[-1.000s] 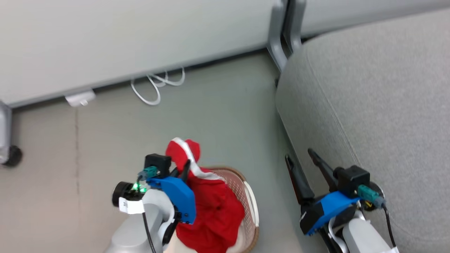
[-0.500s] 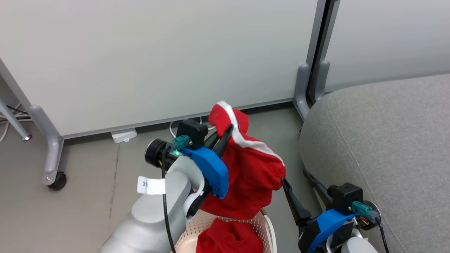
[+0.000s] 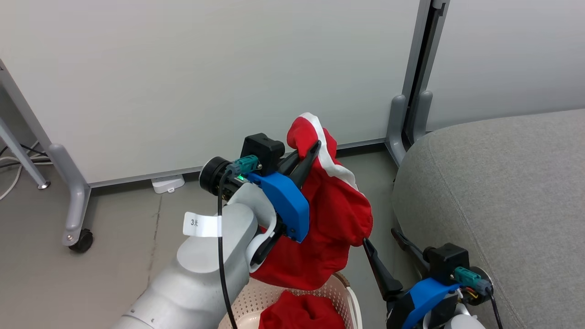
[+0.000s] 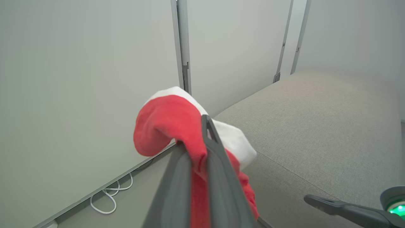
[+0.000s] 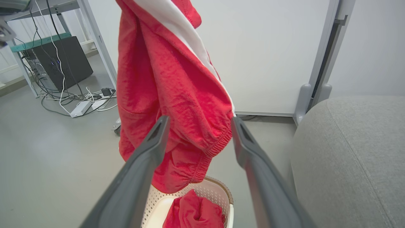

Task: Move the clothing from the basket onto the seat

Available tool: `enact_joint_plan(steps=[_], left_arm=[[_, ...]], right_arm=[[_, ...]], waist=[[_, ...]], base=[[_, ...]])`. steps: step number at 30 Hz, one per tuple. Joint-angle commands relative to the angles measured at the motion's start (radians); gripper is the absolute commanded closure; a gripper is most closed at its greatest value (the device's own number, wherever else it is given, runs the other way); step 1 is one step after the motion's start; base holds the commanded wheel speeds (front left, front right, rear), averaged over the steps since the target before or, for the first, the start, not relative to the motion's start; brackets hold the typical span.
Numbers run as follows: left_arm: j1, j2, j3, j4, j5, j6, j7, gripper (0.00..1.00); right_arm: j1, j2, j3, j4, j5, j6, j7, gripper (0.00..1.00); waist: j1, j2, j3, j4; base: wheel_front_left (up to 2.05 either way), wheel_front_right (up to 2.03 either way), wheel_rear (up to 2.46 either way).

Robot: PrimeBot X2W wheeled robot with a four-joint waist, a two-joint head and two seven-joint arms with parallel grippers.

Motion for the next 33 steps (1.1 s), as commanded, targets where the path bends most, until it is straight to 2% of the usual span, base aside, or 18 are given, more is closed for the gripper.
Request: enact_joint_plan(steps=[1, 9, 16, 27, 33], left_arm=[[-0.004, 0.000, -0.006, 0.003, -0.012, -0.001, -0.008, 1.00], [-0.009, -0.001, -0.026, 0.009, -0.024, -0.001, -0.017, 1.00], [-0.013, -0.001, -0.048, 0.012, -0.041, -0.001, -0.020, 1.00], [-0.025, -0.001, -0.098, -0.004, -0.067, -0.002, -0.019, 1.00], [-0.030, -0.001, -0.124, -0.021, -0.085, -0.002, -0.020, 1.00]], right_arm=[[0.017, -0.004, 0.002, -0.007, -0.002, 0.000, 0.002, 0.00], [0.005, -0.004, 0.003, -0.011, 0.001, 0.000, 0.011, 0.00], [-0.082, -0.004, 0.037, 0.024, 0.015, 0.000, 0.026, 0.00], [-0.260, -0.004, 0.129, 0.216, 0.061, 0.000, 0.017, 0.00], [-0.354, -0.004, 0.192, 0.330, 0.050, 0.000, 0.009, 0.00]], waist=[[0.0001, -0.0001, 0.003, -0.001], [0.0001, -0.0001, 0.015, 0.000], [0.0001, -0.0001, 0.032, 0.007], [0.0001, -0.0001, 0.043, 0.017], [0.0001, -0.0001, 0.043, 0.018]], base=[[0.00, 0.00, 0.00], [0.00, 0.00, 0.00], [0.00, 0.00, 0.00], [0.00, 0.00, 0.00], [0.00, 0.00, 0.00]])
